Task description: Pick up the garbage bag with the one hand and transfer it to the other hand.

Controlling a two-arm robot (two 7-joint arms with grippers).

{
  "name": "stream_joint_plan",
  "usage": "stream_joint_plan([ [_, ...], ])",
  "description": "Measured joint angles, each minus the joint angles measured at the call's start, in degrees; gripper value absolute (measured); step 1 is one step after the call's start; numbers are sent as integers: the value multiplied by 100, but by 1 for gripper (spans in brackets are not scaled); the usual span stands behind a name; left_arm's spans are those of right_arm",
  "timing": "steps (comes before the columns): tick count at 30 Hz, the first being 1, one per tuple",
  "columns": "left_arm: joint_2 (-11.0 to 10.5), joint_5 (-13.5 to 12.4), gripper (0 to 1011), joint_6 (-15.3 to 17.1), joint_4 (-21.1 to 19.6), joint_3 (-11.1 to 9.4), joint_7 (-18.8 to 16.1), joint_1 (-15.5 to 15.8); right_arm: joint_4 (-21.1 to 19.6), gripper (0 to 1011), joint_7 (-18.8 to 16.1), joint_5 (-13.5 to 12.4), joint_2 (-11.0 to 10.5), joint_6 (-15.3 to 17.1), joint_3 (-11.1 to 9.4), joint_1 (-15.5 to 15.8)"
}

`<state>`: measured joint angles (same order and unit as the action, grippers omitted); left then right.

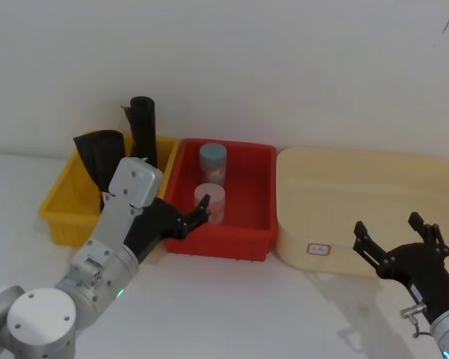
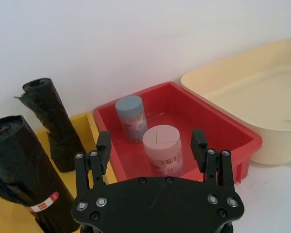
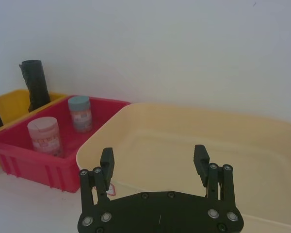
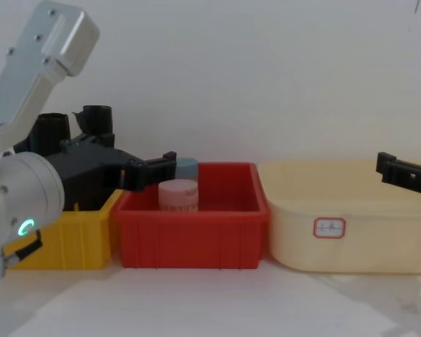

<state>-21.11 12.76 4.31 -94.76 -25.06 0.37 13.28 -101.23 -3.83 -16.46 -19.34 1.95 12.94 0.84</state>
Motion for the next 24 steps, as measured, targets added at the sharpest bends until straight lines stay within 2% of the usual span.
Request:
stream_joint_plan([
  [5, -10, 150, 1000, 412, -244, 116, -23, -83, 0, 1001, 0, 0, 0, 0, 0, 0],
  [6, -10, 150, 1000, 412, -244, 116, -23, -83, 0, 1001, 0, 0, 0, 0, 0, 0],
  [8, -50, 253, 1001, 652, -427, 230, -28, -156, 0, 1001, 0, 0, 0, 0, 0, 0],
  [11, -93, 348, 1001, 846, -559, 330, -28, -214, 0, 1001, 0, 0, 0, 0, 0, 0],
  [18, -295, 588, 1000, 1323, -934, 724, -15, -414, 0, 1001, 0, 0, 0, 0, 0, 0],
  [19, -363, 661, 1000, 1464, -1020, 857, -11, -476, 0, 1001, 0, 0, 0, 0, 0, 0],
  [20, -363, 661, 1001, 1464, -1020, 857, -11, -476, 0, 1001, 0, 0, 0, 0, 0, 0],
  [24, -497, 790, 1001, 1690, -1144, 1143, 0, -590, 0, 1001, 0, 0, 0, 0, 0, 0],
])
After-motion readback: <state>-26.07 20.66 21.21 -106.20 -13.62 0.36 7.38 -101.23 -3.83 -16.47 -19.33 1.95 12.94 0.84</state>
